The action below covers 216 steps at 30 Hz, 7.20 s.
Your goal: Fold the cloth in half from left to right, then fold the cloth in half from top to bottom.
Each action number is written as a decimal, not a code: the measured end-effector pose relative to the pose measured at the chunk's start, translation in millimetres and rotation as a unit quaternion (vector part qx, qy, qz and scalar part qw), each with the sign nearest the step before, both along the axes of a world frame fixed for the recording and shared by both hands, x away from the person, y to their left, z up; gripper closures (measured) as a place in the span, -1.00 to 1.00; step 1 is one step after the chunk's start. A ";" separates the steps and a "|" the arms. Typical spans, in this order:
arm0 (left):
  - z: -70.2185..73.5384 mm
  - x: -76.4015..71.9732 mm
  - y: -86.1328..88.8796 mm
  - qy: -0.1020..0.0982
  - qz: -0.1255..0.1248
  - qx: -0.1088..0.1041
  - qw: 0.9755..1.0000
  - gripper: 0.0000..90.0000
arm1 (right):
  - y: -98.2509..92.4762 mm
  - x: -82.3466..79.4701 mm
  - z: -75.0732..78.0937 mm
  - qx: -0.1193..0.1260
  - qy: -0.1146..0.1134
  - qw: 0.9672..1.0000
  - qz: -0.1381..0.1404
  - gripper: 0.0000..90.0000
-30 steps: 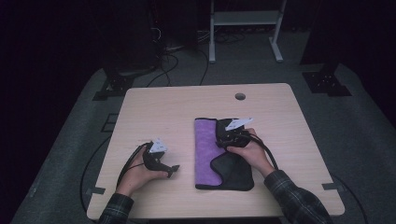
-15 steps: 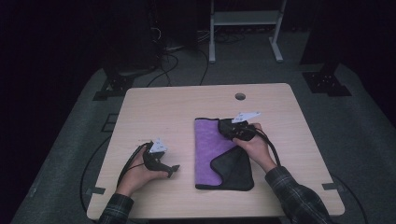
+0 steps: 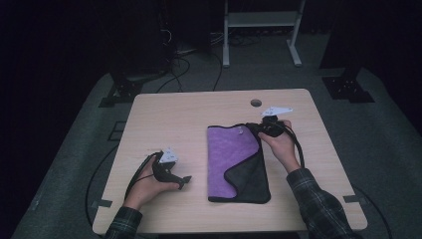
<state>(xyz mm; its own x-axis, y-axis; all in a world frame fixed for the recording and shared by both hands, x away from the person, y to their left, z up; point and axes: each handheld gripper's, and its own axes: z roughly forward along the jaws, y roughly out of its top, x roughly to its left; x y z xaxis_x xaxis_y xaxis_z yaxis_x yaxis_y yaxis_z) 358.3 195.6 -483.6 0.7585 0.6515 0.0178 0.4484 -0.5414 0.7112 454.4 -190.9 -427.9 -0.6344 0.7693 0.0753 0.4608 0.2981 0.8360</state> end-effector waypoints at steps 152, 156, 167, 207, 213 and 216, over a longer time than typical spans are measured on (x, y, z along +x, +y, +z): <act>24.0 30.0 -21.8 0.015 -0.016 -0.033 0.999 0.26 | -41.6 -68.5 -11.0 -0.001 0.007 0.997 0.073 0.02; 29.7 46.4 -30.8 0.013 -0.012 -0.041 0.999 0.26 | -37.3 -49.4 -10.0 -0.007 0.007 0.997 0.071 -0.01; 38.7 99.2 -61.2 0.004 -0.008 -0.039 0.999 0.27 | -25.0 -1.4 -9.9 -0.016 0.003 0.998 0.061 -0.02; 46.4 158.0 -92.0 0.004 0.020 -0.055 0.998 0.88 | -17.5 49.5 -33.7 -0.019 0.039 0.999 0.012 0.76; 87.2 152.9 -93.6 -0.066 0.017 -0.054 0.996 0.88 | -18.9 52.1 3.0 -0.007 0.001 1.000 0.011 0.76; 101.4 144.2 -88.4 -0.079 0.005 -0.066 0.995 0.88 | -21.9 45.5 19.5 0.010 -0.019 1.000 0.020 0.76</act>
